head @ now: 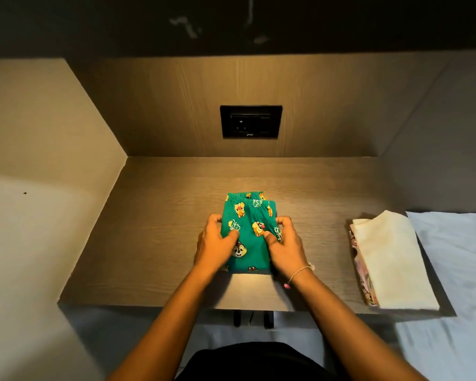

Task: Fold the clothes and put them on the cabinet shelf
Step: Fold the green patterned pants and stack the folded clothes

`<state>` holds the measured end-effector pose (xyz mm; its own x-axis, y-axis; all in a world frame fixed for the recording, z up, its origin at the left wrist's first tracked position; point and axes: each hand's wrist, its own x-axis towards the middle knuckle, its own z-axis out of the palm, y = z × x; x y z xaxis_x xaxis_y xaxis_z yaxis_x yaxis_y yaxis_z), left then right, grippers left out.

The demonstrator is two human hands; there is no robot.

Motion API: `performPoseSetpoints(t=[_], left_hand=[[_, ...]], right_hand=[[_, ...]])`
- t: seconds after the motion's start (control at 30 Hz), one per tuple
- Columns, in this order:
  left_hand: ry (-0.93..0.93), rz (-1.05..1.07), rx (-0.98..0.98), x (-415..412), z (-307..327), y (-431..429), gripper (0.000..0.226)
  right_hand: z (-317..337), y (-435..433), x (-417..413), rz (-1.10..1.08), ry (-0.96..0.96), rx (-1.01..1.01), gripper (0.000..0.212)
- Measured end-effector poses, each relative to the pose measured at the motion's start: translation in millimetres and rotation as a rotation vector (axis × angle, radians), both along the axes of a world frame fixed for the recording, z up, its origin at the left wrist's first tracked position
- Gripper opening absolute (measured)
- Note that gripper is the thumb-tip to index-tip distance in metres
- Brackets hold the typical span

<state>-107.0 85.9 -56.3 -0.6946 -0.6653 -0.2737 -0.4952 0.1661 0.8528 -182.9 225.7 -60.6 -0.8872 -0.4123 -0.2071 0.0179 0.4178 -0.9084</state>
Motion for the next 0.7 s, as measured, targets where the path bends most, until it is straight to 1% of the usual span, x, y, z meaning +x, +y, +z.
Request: performPoseSetpoints(t=[0.03,0.1,0.13,0.17,0.23,0.3,0.37,0.43,0.53,0.57,0.63,0.67,0.7], left_hand=[[0.092,-0.021,0.115,2,2,0,0.038],[0.244,-0.103,0.322,8,7,-1,0.069],[0.278,-0.160,0.374,10,10,0,0.079],[0.291,-0.222,0.385,11,13,2,0.082],[0.272,-0.323,0.361,10,21,12,0.076],[0.224,-0.368,0.379,4,28,29,0.068],[0.188,-0.403,0.410,-6,33,53,0.068],[0.199,-0.462,0.456,-18,38,78,0.071],[0.259,-0.586,0.545,-45,45,118,0.080],[0.268,-0.613,0.540,-56,46,131,0.082],[0.268,-0.623,0.477,-79,49,156,0.084],[0.257,-0.626,0.429,-89,50,168,0.084],[0.220,-0.642,0.321,-98,46,178,0.082]], right_hand=[[2,4,0,-0.012,-0.063,-0.115,0.034],[6,14,2,0.012,-0.179,-0.296,0.063],[8,21,3,0.027,-0.230,-0.339,0.072],[10,28,4,0.043,-0.252,-0.352,0.074],[15,47,5,0.049,-0.240,-0.322,0.069],[22,68,6,0.002,-0.248,-0.302,0.060],[32,94,4,-0.058,-0.223,-0.282,0.056],[44,123,-1,-0.109,-0.123,-0.246,0.055],[67,171,-21,-0.186,0.085,-0.170,0.055],[73,187,-29,-0.204,0.140,-0.152,0.055],[80,212,-48,-0.236,0.165,-0.104,0.052],[79,222,-57,-0.252,0.166,-0.037,0.050],[74,230,-66,-0.263,0.162,0.073,0.049]])
